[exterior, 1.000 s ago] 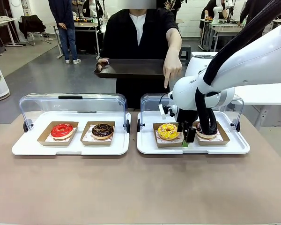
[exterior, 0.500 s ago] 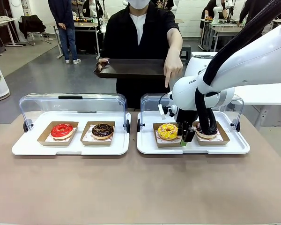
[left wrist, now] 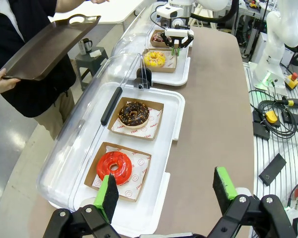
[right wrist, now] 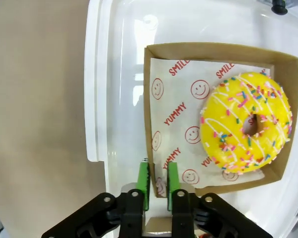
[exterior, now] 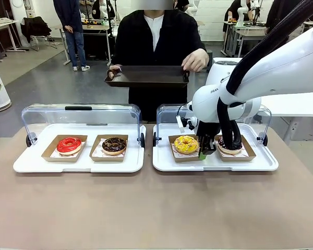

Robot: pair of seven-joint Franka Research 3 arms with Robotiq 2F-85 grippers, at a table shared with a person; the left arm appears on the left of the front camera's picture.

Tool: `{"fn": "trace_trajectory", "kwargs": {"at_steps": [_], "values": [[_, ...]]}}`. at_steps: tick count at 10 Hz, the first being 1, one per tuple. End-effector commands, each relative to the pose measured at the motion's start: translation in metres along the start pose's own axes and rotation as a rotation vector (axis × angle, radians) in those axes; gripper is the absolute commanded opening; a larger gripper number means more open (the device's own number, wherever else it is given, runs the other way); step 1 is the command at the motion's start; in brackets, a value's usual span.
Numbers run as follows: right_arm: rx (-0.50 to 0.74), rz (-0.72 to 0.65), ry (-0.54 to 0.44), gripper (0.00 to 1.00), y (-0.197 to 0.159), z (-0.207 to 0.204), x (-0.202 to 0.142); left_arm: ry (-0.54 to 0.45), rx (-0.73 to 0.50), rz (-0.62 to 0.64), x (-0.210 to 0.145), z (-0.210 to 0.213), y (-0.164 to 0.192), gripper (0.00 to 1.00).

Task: Provide the desired donut to the person.
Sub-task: Pick up and lift the Paper togo box containing the Donut pointed at by the person.

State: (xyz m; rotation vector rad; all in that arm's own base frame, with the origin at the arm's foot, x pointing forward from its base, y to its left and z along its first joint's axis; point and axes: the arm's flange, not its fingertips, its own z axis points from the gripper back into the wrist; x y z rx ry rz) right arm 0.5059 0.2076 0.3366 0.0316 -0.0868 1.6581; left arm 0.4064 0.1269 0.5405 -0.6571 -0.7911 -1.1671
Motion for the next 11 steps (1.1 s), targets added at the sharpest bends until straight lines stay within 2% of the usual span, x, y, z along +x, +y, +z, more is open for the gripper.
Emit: {"fn": "trace_trajectory", "kwargs": {"at_steps": [1,2,8,11], "values": [[-0.004,0.017,0.016,0.04,-0.004,-0.004,-0.002,-0.019,-0.002,-0.011,0.001,0.000,0.000,1.00],[-0.001,0.016,0.015,0.00,-0.004,-0.004,-0.002,-0.019,-0.002,-0.011,0.001,0.000,0.000,1.00],[0.004,0.039,0.025,0.00,0.000,0.001,0.001,-0.019,-0.002,-0.011,0.001,0.000,0.000,1.00],[-0.005,0.075,0.064,0.00,0.029,0.036,0.024,-0.019,-0.002,-0.011,0.001,0.000,0.000,1.00]]}}
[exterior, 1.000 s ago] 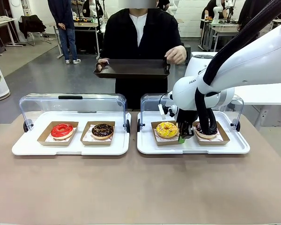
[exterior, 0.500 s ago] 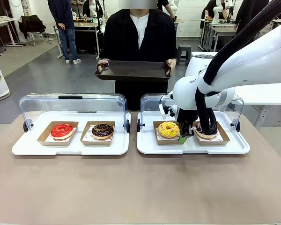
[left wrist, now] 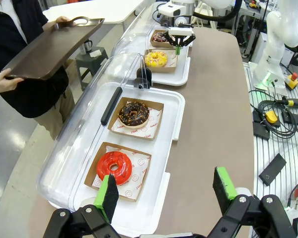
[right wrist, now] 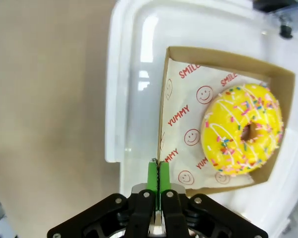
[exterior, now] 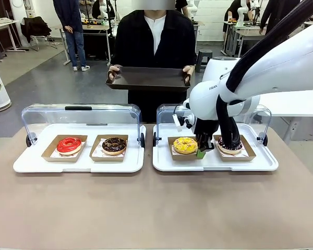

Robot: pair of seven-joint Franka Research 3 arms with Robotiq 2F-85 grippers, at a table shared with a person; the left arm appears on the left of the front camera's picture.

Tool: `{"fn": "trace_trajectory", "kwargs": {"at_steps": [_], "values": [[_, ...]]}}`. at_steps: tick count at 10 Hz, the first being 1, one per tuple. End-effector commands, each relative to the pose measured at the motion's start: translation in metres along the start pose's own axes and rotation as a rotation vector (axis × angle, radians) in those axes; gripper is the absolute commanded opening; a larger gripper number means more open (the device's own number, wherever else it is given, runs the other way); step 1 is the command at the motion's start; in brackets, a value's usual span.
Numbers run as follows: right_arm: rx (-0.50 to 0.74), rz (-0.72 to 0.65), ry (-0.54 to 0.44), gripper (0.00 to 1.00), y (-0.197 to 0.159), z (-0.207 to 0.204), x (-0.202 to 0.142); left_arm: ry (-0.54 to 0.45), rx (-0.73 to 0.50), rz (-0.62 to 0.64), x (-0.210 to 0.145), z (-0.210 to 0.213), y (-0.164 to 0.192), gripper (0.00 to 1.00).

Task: Provide the desired donut to the person.
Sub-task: Pick up and lift the Paper togo box containing the Donut pointed at by the person.

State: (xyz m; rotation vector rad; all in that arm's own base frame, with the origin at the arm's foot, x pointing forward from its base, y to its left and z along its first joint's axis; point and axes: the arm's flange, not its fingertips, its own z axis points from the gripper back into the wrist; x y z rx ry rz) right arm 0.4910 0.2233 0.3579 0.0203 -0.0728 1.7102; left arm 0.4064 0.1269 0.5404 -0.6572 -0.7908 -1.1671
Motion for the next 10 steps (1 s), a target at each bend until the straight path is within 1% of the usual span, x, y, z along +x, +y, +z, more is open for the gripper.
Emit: {"fn": "trace_trajectory", "kwargs": {"at_steps": [1,4,8,10], "values": [[-0.017,0.024,0.058,0.00,0.028,0.032,0.014,-0.019,-0.002,-0.011,0.001,0.000,0.000,1.00],[-0.053,-0.001,0.089,0.00,0.067,0.079,0.034,-0.019,-0.002,-0.011,0.001,0.000,0.000,1.00],[-0.169,-0.025,0.093,0.00,0.124,0.151,0.065,-0.019,-0.002,-0.011,0.001,0.000,0.000,1.00],[-0.208,-0.057,0.092,0.00,0.139,0.186,0.081,-0.019,-0.002,-0.011,0.001,0.000,0.000,1.00]]}}
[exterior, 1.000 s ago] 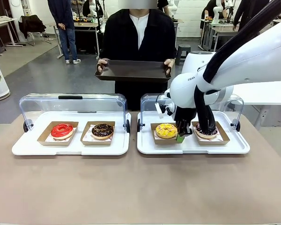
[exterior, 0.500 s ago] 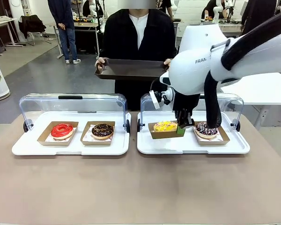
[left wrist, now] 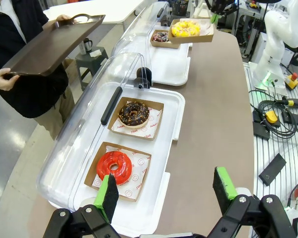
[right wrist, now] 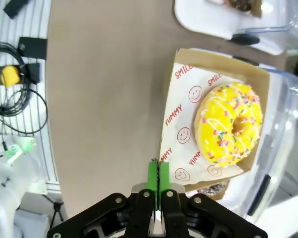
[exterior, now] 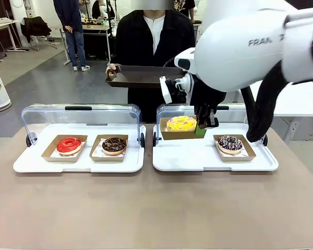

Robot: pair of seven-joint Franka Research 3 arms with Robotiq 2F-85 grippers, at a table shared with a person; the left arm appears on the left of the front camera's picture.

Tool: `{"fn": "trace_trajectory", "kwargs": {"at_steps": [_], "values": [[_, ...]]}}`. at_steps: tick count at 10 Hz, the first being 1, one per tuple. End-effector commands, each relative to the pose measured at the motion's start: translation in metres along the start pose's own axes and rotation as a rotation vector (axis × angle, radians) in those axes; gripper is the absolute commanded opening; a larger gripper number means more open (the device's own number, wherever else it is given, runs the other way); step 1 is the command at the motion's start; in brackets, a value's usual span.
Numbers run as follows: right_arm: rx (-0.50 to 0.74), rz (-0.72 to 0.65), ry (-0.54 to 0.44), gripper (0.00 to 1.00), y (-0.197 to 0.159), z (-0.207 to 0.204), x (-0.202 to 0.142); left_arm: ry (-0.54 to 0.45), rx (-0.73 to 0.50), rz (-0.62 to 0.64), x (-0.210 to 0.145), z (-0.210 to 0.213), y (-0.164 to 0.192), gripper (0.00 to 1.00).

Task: Provide the desired donut to the person.
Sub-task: Pick up and lift the Paper togo box containing the Donut pointed at by the person.

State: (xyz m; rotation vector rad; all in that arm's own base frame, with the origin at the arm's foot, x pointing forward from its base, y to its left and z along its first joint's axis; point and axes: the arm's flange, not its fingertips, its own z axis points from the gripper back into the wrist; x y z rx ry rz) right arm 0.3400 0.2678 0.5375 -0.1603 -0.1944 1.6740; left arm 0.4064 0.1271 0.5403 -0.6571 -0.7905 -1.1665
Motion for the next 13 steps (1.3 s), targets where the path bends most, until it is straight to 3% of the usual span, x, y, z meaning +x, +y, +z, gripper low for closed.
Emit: {"fn": "trace_trajectory", "kwargs": {"at_steps": [1,5,11,13], "values": [[-0.039,-0.040,0.042,0.00,0.005,0.024,0.013,-0.019,-0.002,-0.012,0.001,0.000,0.000,1.00],[-0.059,-0.105,0.035,0.00,-0.022,0.057,0.021,-0.019,-0.002,-0.012,0.001,0.000,0.000,1.00],[0.045,-0.183,-0.003,0.00,-0.085,0.055,0.001,-0.019,-0.002,-0.012,0.001,0.000,0.000,1.00],[0.023,-0.157,0.012,0.00,-0.076,0.048,0.000,-0.019,-0.002,-0.012,0.001,0.000,0.000,1.00]]}}
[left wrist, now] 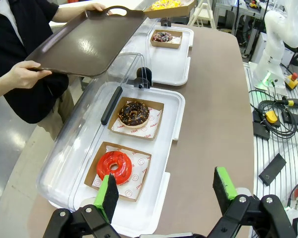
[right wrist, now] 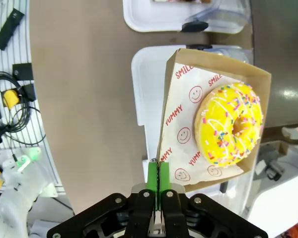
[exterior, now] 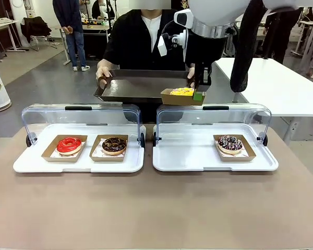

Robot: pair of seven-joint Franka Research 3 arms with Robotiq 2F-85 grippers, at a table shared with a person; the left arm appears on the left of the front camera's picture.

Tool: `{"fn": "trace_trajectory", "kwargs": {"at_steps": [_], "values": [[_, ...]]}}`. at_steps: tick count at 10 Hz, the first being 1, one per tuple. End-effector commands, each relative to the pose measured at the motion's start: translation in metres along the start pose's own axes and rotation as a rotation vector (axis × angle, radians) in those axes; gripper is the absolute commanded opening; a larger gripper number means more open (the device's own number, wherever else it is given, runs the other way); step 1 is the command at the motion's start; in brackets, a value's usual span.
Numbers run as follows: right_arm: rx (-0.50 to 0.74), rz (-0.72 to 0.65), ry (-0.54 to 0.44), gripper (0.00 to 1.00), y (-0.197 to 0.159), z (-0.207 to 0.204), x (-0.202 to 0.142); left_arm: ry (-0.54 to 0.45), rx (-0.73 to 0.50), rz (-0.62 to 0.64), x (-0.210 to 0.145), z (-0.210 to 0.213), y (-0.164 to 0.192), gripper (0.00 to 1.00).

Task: Provide the desired donut to the person.
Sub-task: Pick up and lift the Paper togo box containing the Donut pointed at by the person, then place the picked Paper togo box onto the Handle tray extended by the person.

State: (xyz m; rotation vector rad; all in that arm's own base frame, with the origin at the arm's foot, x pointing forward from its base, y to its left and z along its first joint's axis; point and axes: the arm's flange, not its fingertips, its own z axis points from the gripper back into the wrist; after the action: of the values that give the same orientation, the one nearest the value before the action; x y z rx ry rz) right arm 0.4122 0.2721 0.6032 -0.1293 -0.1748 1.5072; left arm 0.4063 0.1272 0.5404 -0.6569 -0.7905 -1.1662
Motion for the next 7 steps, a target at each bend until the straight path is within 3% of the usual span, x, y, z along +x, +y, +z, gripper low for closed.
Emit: {"fn": "trace_trajectory", "kwargs": {"at_steps": [1,7], "values": [[-0.003,0.011,0.002,0.00,0.0094,0.0001,0.0018,-0.020,-0.002,-0.012,0.0013,0.0002,0.0004,1.00],[-0.003,0.011,0.002,0.00,0.0094,0.0001,0.0018,-0.020,-0.002,-0.012,0.0013,0.0002,0.0004,1.00]]}}
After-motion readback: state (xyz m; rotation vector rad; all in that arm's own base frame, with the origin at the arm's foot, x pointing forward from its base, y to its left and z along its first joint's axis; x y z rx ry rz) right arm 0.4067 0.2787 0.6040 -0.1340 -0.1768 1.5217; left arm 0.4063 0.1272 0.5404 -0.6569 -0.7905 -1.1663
